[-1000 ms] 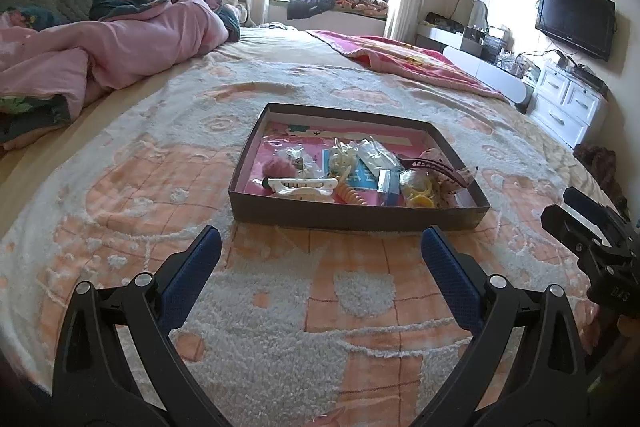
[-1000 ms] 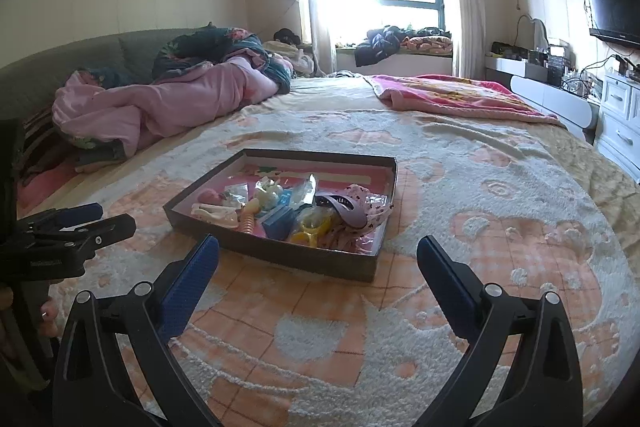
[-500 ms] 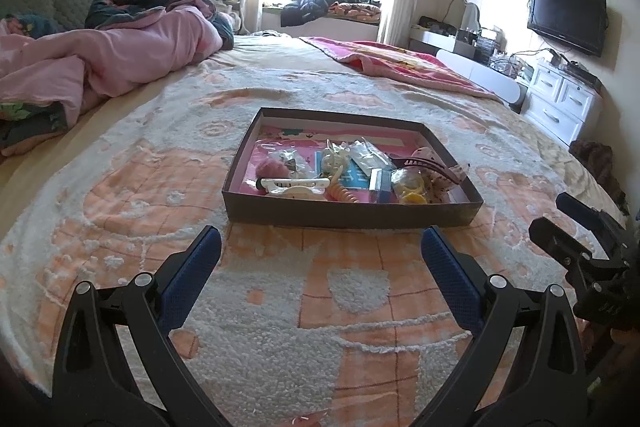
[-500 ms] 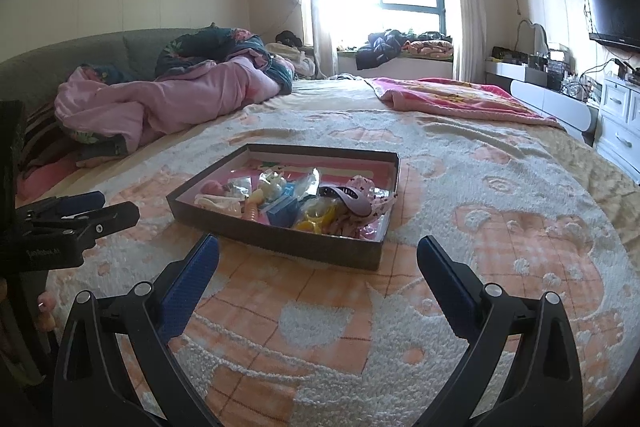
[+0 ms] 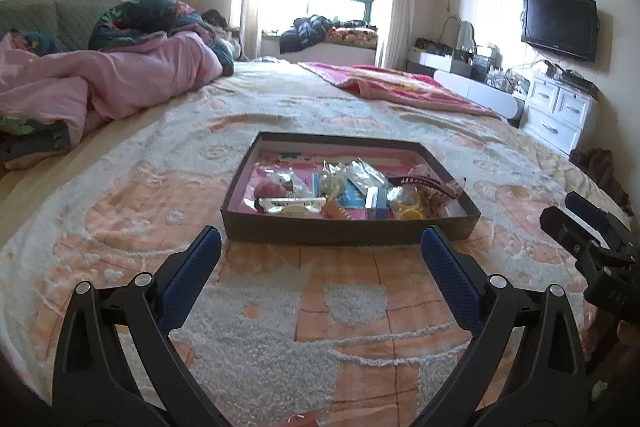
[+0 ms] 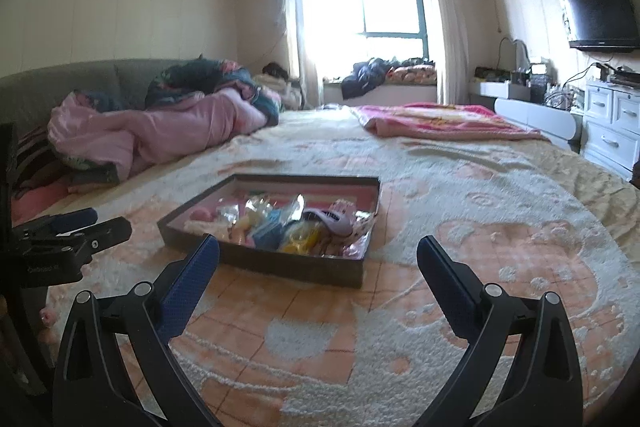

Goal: Organize jewelry

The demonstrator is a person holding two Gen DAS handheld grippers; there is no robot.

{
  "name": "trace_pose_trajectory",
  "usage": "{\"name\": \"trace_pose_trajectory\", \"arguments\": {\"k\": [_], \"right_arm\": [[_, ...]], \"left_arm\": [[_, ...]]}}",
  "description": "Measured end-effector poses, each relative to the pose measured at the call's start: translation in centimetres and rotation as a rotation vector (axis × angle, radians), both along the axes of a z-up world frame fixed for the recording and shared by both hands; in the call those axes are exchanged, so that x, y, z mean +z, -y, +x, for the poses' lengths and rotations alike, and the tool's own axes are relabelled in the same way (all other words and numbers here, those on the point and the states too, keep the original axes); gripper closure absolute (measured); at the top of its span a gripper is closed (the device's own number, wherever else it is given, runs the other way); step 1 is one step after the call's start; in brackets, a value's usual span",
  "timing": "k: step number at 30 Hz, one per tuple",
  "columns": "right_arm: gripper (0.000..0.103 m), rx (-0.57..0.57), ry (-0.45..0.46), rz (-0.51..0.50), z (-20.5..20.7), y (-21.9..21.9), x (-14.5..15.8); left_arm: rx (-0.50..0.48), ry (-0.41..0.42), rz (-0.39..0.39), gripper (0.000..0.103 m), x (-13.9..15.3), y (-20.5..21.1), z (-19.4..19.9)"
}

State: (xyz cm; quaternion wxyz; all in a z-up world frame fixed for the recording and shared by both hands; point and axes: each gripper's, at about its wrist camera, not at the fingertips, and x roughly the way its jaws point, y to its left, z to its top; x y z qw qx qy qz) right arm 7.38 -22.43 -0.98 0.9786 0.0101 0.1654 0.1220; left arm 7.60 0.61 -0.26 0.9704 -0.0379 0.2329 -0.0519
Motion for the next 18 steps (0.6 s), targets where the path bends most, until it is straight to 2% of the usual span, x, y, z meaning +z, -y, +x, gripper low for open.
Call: {"name": "trace_pose_trajectory", "arguments": {"k": [4, 18], "right_arm": [[0.007, -0.015, 0.027, 0.013, -0.2, 0.46, 0.18], [0.007, -0.048, 0.102, 0.002, -0.73, 0.7, 0.0]], "left_arm": [[0.009, 0.04, 0.009, 0.011, 0.18, 0.09, -0.48], [0.023, 0.07, 0.017, 0.011, -0.07, 0.06, -0.55]]}}
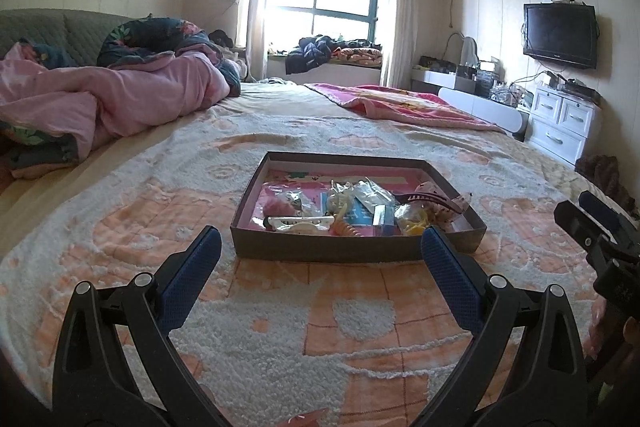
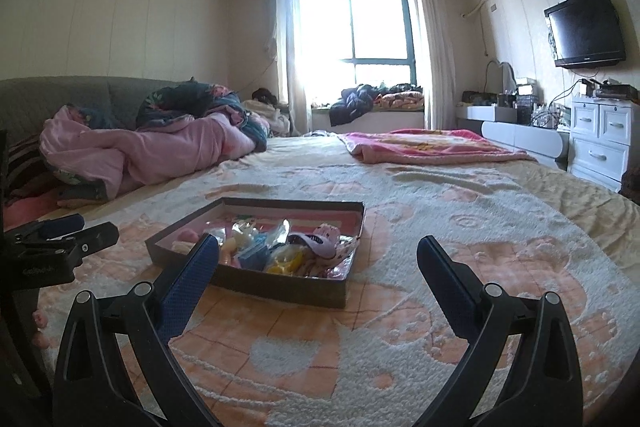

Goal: Organize jewelry

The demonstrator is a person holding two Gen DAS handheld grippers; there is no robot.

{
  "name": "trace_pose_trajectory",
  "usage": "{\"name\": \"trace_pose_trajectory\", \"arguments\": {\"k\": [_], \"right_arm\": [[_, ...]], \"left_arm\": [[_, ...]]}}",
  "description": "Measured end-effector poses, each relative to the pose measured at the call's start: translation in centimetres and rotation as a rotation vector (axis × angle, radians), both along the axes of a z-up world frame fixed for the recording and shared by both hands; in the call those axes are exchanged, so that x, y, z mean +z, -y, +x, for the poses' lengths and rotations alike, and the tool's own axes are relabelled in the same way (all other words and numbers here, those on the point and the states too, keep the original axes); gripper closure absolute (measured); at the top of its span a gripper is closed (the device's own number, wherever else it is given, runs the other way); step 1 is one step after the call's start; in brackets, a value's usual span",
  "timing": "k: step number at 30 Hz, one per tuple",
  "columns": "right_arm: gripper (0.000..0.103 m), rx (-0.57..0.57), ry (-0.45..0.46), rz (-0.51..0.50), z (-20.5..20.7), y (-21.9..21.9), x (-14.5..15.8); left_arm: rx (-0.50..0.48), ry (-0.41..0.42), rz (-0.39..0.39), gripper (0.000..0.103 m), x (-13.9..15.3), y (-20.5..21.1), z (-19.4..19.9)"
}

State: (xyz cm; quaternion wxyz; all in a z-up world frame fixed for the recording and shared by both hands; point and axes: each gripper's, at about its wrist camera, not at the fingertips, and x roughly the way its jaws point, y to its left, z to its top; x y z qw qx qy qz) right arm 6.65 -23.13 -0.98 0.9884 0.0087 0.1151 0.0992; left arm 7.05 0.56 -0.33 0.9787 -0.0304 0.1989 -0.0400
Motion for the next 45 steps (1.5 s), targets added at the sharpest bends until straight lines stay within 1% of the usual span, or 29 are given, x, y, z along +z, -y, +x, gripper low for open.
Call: {"name": "trace_pose_trajectory", "arguments": {"k": [7, 12, 45], "right_arm": [[0.007, -0.014, -0.005, -0.003, 0.49, 0.19, -0.5], [0.007, -0.022, 0.009, -0.003, 0.49, 0.25, -0.48], [0.007, -0.018, 0.003, -0.008, 0.5, 0.2, -0.64]], "left_arm": [[0.014, -0.005, 0.013, 0.011, -0.48, 0.07, 0.29], [0.015, -0.004, 0.017, 0.011, -0.55, 0.06, 0.34], [0.015, 0.003, 0.014, 0.011, -0.51, 0.01, 0.35]]}}
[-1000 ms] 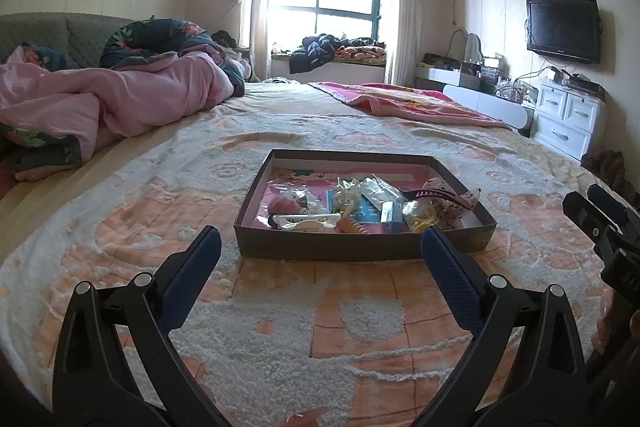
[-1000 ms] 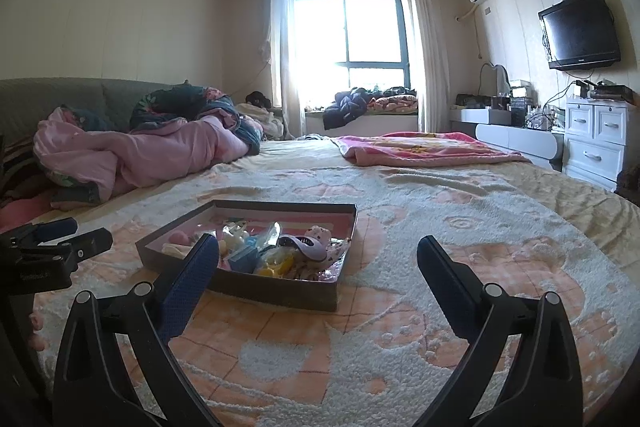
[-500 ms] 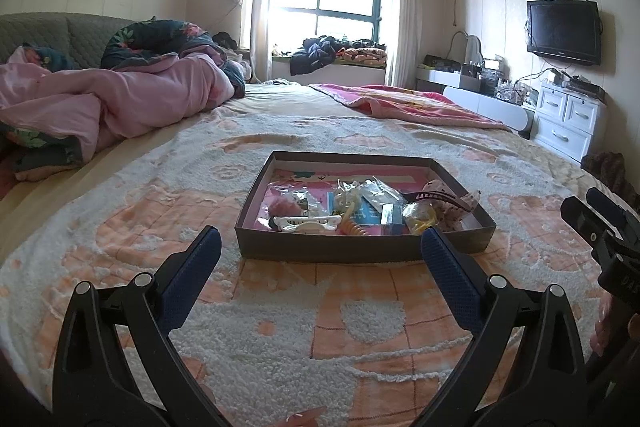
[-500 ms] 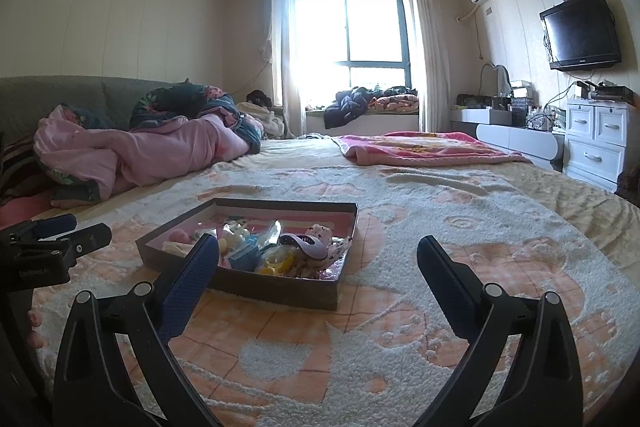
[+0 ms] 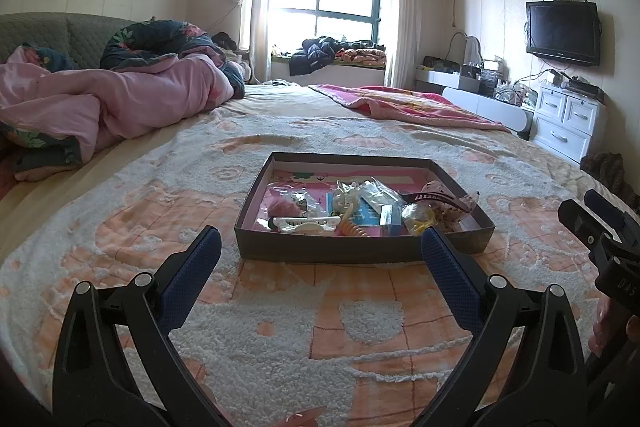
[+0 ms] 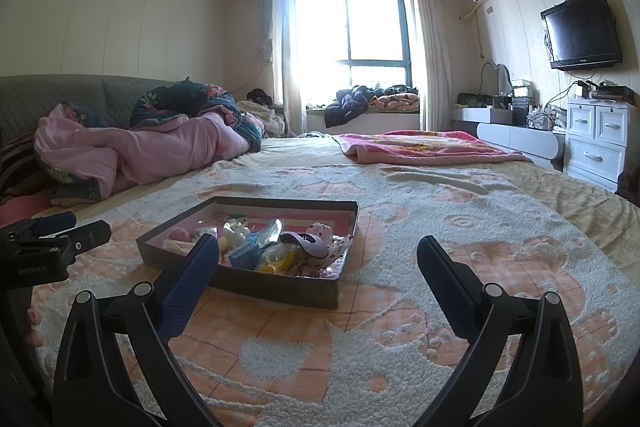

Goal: Organize jewelry

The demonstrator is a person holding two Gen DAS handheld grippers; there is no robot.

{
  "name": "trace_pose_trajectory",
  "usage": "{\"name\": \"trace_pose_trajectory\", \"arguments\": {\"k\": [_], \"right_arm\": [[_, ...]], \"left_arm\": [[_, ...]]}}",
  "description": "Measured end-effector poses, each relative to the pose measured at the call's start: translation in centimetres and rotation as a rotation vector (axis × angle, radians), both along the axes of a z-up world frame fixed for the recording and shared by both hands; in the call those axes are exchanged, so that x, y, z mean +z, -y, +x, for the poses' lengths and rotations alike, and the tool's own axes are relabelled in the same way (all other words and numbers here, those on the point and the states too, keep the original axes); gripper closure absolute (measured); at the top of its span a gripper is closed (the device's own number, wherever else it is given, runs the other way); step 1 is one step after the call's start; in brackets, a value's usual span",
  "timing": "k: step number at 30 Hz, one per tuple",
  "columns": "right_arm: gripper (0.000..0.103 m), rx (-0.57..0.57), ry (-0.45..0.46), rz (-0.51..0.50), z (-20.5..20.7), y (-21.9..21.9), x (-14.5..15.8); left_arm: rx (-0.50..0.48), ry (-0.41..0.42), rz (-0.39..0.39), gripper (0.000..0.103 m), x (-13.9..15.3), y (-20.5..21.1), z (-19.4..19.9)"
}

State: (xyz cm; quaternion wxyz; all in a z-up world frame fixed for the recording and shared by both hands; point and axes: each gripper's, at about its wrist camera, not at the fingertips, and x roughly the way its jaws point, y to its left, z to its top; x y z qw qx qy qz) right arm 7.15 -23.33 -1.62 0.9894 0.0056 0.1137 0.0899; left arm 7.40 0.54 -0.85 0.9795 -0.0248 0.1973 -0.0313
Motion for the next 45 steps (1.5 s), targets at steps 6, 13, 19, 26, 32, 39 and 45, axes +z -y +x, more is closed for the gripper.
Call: {"name": "trace_pose_trajectory", "arguments": {"k": [6, 13, 19, 26, 32, 39, 45], "right_arm": [[0.007, 0.0, 0.001, 0.0, 0.0, 0.0, 0.0], [0.007, 0.002, -0.001, 0.003, 0.04, -0.08, -0.06], [0.007, 0.001, -0.001, 0.0, 0.01, -0.14, -0.1], [0.007, 0.002, -0.001, 0.001, 0.08, -0.4, -0.19], [0.007, 0.004, -0.005, 0.001, 0.16, -0.45, -0.26], [0.007, 0.005, -0.007, 0.001, 0.18, -0.44, -0.28], [0.006, 0.005, -0.008, -0.001, 0.19, -0.45, -0.29]], "left_arm": [[0.001, 0.0, -0.001, 0.011, -0.01, 0.0, 0.01], [-0.001, 0.0, 0.0, 0.011, -0.01, 0.0, -0.03], [0.0, 0.001, 0.0, 0.011, -0.03, 0.0, 0.0], [0.001, 0.0, 0.0, 0.011, -0.06, 0.03, 0.02], [0.001, 0.001, 0.0, 0.011, -0.05, 0.02, -0.09], [0.001, 0.001, 0.001, 0.011, -0.07, 0.04, -0.07], [0.001, 0.001, 0.0, 0.011, -0.08, 0.05, -0.08]]}}
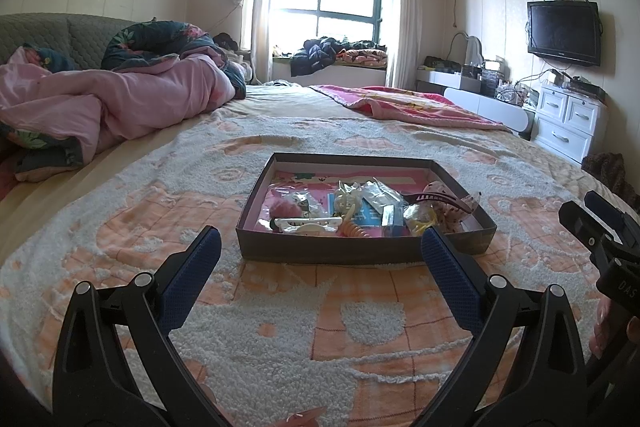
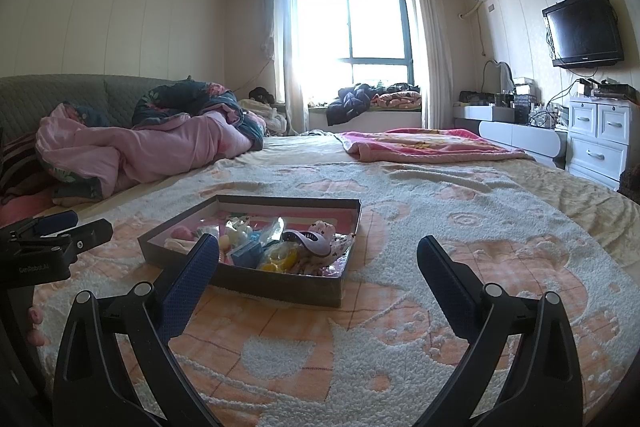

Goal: Organize jewelry

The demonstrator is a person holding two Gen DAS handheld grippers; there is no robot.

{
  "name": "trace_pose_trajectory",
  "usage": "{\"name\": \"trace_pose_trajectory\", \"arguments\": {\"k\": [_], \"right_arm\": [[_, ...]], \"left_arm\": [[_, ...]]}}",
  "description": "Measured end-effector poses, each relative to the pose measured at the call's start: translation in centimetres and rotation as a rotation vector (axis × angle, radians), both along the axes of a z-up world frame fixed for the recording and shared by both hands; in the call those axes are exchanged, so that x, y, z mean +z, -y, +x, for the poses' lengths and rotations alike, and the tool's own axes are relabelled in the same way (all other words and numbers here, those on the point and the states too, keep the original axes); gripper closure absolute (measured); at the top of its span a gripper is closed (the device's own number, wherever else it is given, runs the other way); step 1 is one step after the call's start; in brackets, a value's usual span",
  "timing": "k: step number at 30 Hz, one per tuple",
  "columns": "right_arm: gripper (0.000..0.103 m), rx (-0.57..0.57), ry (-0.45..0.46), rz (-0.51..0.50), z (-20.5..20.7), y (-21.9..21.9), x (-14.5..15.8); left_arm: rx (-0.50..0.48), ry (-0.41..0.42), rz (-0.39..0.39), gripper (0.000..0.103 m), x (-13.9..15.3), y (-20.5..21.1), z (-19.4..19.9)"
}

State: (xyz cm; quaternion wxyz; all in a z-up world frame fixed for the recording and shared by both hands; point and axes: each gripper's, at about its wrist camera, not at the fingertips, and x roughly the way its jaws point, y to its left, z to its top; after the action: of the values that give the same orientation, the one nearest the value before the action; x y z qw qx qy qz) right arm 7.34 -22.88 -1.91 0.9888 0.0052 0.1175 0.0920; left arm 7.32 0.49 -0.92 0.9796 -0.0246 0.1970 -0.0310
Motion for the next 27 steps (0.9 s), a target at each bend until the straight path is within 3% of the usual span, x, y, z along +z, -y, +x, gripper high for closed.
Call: {"name": "trace_pose_trajectory", "arguments": {"k": [27], "right_arm": [[0.006, 0.0, 0.001, 0.001, 0.01, 0.04, 0.02]], "left_arm": [[0.008, -0.016, -0.007, 0.011, -0.16, -0.47, 0.2]]}}
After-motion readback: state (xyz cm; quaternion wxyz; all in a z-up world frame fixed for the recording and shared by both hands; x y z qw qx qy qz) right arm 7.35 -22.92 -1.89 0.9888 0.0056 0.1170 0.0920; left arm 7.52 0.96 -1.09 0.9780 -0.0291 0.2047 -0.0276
